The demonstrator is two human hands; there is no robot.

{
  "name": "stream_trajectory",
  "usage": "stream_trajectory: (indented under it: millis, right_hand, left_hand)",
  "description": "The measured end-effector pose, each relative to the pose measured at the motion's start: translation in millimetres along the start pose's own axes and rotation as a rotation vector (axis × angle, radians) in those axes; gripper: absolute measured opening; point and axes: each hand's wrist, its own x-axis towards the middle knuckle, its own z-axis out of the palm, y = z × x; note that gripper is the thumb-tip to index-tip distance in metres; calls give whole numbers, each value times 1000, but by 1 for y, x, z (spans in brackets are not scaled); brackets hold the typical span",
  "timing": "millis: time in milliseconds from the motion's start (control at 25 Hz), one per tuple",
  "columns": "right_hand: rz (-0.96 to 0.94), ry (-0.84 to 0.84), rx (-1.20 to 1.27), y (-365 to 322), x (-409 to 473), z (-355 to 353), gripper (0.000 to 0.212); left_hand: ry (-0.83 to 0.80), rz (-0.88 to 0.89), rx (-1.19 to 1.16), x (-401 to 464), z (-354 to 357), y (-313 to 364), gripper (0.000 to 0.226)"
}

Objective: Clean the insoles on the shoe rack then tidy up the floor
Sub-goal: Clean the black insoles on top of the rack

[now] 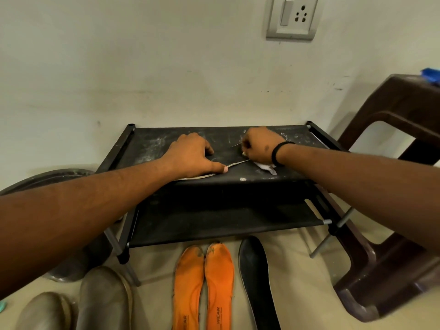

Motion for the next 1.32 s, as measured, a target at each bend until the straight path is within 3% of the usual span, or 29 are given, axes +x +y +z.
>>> stream_trajectory:
  millis: [80, 280, 520, 720, 800, 920, 1160, 1320]
  right_hand:
    - [89, 49, -62, 8, 5, 0, 13]
    - [-74, -47, 137, -21, -4, 10, 11]
    - [198, 129, -208, -3, 12, 5, 18]
    - [-8, 96, 114, -34, 13, 23, 8]
    - [-6, 74, 24, -23, 17, 13, 12]
    - [147, 122, -58, 6, 19, 1, 13]
    - [-92, -41, 226, -4, -15, 7, 8]
    - [14, 58, 77, 25, 4, 0, 12]
  left_hand:
    - [-3, -2, 3, -1, -1, 1, 100]
    - [16, 3, -3, -2, 0, -2, 100]
    - [0, -5, 0, -1, 0, 1, 101]
    - [9, -12, -2, 0, 2, -2, 96]
    - [7, -17, -19, 0, 0, -1, 97]
    - [-11, -26, -31, -1, 0, 2, 100]
    - [-4, -6, -19, -1, 0, 0, 99]
    - [-9, -15, -4, -1, -1, 2, 101]
